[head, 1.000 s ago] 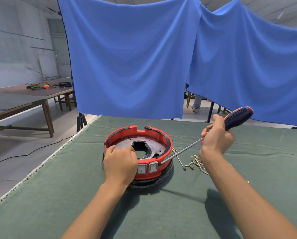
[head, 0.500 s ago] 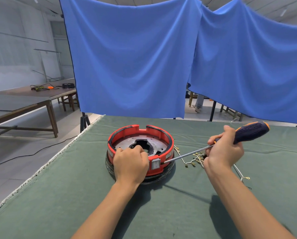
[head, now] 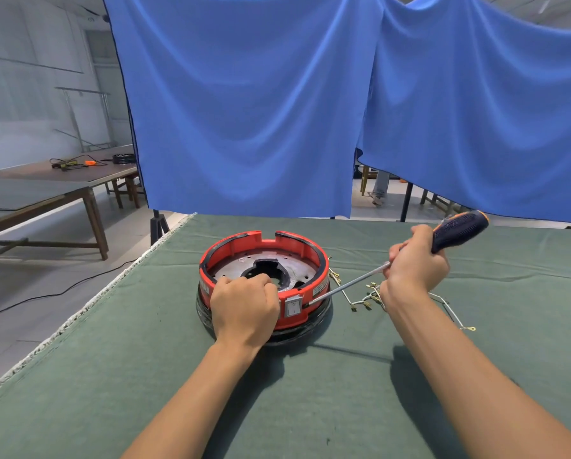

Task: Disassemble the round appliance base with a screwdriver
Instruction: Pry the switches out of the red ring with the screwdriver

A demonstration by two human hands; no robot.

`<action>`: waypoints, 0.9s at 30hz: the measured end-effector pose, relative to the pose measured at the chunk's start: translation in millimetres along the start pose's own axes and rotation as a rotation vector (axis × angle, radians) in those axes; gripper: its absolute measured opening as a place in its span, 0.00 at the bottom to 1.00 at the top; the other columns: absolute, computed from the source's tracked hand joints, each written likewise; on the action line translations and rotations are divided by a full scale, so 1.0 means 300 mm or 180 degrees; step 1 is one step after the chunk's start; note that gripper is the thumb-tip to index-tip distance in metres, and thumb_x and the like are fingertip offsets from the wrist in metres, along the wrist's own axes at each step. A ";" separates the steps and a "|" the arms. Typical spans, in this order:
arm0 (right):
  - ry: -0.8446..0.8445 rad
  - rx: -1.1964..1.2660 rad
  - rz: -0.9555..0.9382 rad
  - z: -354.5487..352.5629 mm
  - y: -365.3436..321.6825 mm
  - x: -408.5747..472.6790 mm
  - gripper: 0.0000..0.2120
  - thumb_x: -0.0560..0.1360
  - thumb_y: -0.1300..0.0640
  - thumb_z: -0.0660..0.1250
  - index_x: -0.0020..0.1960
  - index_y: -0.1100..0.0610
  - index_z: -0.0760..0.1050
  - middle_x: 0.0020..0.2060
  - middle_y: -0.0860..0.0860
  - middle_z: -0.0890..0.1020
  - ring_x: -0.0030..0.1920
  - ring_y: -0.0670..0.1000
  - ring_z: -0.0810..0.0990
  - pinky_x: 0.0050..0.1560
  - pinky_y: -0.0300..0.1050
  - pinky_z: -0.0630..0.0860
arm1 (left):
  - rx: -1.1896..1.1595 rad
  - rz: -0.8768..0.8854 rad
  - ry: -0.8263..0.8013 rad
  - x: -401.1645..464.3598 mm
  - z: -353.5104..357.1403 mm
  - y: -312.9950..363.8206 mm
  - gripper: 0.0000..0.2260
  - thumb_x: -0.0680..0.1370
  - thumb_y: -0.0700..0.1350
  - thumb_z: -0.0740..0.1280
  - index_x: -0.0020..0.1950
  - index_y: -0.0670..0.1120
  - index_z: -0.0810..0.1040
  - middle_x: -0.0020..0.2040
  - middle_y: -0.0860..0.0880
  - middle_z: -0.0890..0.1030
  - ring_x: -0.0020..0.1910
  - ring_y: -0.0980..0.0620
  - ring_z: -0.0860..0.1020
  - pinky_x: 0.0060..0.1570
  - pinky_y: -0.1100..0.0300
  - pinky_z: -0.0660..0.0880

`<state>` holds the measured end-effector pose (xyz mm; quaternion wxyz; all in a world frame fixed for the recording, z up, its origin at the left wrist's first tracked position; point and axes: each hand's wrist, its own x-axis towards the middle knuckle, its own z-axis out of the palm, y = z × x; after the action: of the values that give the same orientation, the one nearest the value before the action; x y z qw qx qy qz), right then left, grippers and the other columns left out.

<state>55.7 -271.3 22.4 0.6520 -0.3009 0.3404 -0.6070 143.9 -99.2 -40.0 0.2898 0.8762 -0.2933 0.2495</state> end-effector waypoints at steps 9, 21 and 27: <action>-0.0229 -0.0585 0.0130 0.103 0.018 0.051 0.08 0.71 0.56 0.64 0.35 0.54 0.67 0.22 0.48 0.69 0.15 0.44 0.64 0.19 0.31 0.56 | 0.0040 0.0044 0.0042 0.000 0.003 -0.002 0.19 0.72 0.46 0.52 0.34 0.46 0.81 0.29 0.49 0.81 0.30 0.47 0.75 0.41 0.56 0.65; -0.0575 -0.1133 0.0117 0.170 0.010 0.034 0.09 0.71 0.53 0.65 0.36 0.54 0.68 0.27 0.50 0.73 0.24 0.49 0.69 0.26 0.39 0.62 | 0.0041 0.0155 -0.0067 0.000 -0.001 -0.013 0.19 0.72 0.47 0.50 0.35 0.47 0.80 0.32 0.50 0.81 0.32 0.49 0.75 0.43 0.58 0.63; -0.0110 -0.0354 -0.0185 0.012 -0.005 -0.021 0.08 0.71 0.54 0.63 0.37 0.54 0.66 0.14 0.46 0.69 0.18 0.47 0.65 0.25 0.39 0.59 | 0.0100 0.0082 0.0058 -0.008 0.000 0.029 0.15 0.73 0.44 0.52 0.35 0.47 0.78 0.30 0.48 0.79 0.33 0.46 0.76 0.48 0.55 0.64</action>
<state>57.5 -265.1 26.1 0.6222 -0.3569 0.3533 -0.6006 136.4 -103.9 -38.3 0.2755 0.8745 -0.2979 0.2657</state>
